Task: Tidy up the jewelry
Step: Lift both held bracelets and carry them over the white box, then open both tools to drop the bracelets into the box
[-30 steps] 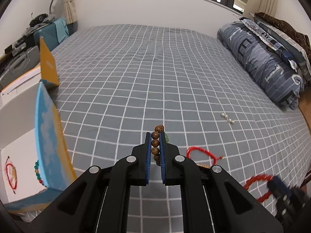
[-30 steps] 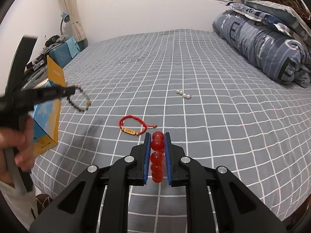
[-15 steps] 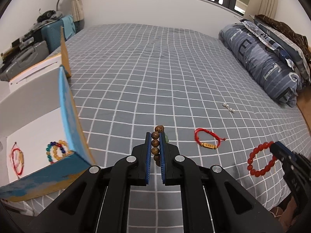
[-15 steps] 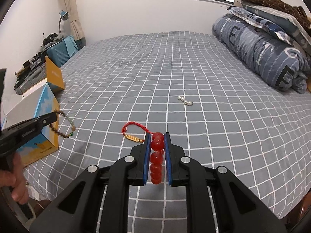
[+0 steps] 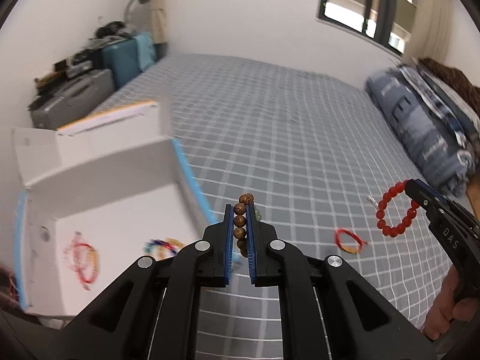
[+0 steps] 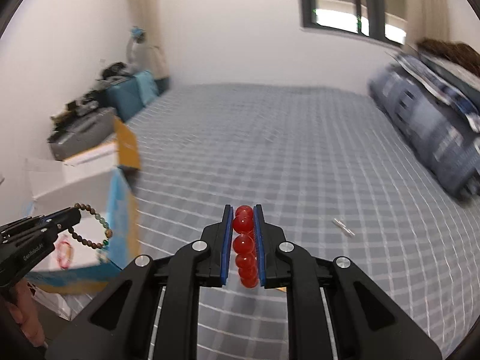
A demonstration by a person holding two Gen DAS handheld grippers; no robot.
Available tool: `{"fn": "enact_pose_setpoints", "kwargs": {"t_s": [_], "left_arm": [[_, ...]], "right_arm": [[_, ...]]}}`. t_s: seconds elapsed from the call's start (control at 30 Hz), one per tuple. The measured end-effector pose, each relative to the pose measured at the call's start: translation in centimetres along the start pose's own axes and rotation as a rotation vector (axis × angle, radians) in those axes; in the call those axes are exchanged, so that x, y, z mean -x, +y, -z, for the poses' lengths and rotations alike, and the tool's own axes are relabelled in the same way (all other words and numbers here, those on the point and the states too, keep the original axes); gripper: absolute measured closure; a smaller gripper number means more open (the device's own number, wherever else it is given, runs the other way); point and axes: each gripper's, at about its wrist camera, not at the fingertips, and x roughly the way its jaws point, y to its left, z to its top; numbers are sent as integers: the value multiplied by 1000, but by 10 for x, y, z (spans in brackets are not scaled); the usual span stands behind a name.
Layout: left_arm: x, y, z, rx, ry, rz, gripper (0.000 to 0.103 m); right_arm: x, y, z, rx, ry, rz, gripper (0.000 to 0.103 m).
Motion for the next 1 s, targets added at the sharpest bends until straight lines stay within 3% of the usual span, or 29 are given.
{"fn": "enact_pose_setpoints", "kwargs": {"t_s": [0.1,0.3,0.6,0.73,1.0], "left_arm": [[14,30,-8,16,-31,-52,95],[25,107,-3,111,-21,-140,95],[0,205,34,248,68,-224,95],[-21,223,51,281,125,-235,95],[-50,233,60,278,185,-223,95]], "right_arm": [[-3,40,-21,40,-19,-61,90],[-19,125,-39,118,-13,-181,90],[-74,237,-1,249,83,-269,90],[-106,263,20,287,164,-267,90],[-147,276,50,323,283,-211,90]]}}
